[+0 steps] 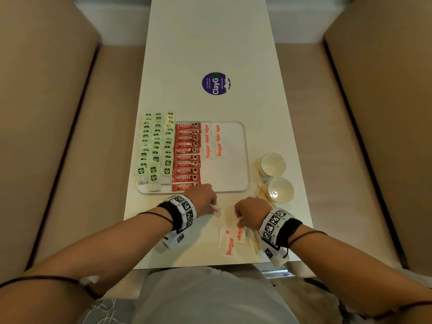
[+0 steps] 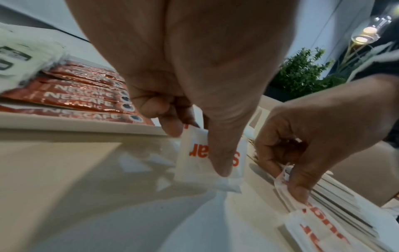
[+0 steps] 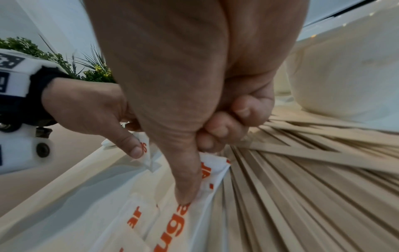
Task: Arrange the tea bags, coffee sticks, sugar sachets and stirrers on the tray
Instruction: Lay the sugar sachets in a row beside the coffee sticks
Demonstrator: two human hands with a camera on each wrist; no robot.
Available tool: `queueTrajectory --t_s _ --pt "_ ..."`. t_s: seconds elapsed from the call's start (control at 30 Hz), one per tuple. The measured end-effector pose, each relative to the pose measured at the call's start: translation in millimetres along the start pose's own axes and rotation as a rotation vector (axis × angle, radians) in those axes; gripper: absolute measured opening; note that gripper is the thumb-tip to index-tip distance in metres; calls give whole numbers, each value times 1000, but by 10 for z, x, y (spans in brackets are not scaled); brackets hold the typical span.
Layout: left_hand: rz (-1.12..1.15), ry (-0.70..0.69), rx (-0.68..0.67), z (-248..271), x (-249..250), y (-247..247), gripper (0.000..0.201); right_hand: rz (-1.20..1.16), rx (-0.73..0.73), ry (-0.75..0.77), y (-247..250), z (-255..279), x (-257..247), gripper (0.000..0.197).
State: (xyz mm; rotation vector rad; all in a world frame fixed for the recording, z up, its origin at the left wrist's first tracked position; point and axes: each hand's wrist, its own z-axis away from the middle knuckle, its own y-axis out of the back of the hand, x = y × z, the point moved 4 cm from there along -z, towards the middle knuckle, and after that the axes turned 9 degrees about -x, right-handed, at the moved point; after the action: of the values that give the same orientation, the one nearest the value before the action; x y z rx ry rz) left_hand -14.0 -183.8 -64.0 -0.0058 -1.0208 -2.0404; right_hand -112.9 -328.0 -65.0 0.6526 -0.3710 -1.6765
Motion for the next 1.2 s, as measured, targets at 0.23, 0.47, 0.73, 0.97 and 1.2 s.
queueTrajectory --t_s 0.23,0.47,0.73,0.97,1.2 --pt "218 -45 -17 157 -128 46 11 15 49 49 91 -35 -112 8" --pt "420 -62 -25 266 -233 97 24 -18 120 91 286 -92 -163 12" --pt "597 -40 6 320 -279 191 26 -177 154 157 523 -97 -167 11" --pt "922 9 -18 341 -312 197 27 -364 157 253 803 -13 -269 12" --pt "1361 27 43 429 -261 275 10 -424 219 314 1039 -38 -429 10"
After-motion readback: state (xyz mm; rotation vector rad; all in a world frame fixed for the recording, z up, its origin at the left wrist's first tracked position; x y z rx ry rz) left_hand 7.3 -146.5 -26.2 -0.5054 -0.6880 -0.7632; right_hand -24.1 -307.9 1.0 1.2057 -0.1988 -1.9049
